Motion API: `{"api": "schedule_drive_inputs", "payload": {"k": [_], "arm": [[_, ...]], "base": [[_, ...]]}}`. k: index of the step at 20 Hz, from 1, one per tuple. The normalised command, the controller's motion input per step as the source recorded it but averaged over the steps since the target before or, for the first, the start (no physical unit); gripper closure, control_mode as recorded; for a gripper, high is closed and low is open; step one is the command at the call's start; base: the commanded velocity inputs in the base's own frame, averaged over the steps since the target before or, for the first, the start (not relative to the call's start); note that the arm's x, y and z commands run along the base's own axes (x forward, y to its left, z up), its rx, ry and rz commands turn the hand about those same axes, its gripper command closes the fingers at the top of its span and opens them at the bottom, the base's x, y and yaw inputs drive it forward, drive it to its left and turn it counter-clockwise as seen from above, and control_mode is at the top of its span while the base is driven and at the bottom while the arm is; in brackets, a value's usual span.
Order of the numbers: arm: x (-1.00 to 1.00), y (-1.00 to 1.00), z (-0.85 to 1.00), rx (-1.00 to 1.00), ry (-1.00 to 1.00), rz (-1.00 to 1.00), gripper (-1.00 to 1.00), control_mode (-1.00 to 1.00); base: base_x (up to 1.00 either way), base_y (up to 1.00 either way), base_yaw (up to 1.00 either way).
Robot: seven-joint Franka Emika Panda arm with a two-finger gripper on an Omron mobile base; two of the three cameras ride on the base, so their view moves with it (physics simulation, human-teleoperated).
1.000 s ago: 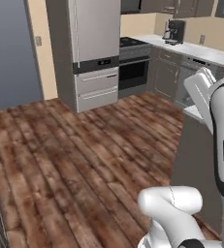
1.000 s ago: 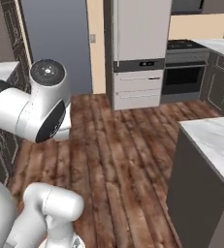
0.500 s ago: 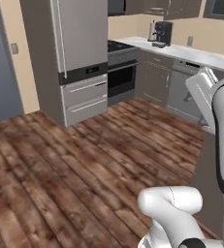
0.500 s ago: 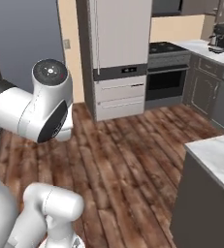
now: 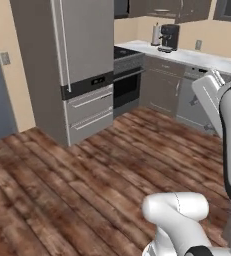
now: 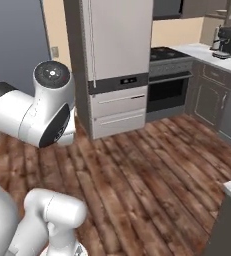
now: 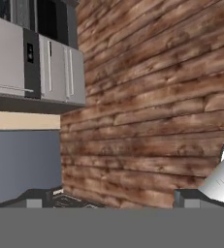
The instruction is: Pick up the bowls from the cabinet and place each bowl in front of a stool on the dining counter.
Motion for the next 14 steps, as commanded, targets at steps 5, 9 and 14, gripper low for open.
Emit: {"api": "schedule_drive_inputs", "payload": {"k": [5, 9, 14], "arm": [[0.00, 0.00, 0.00, 0.00, 0.00, 0.00, -1.00, 1.00], [0.00, 0.00, 0.00, 0.00, 0.00, 0.00, -1.00, 1.00], [0.00, 0.00, 0.00, 0.00, 0.00, 0.00, -1.00, 1.00]], "base": [[1.00, 0.48, -0.21], [1.00, 0.42, -0.21], [1.00, 0.16, -0.32]]}}
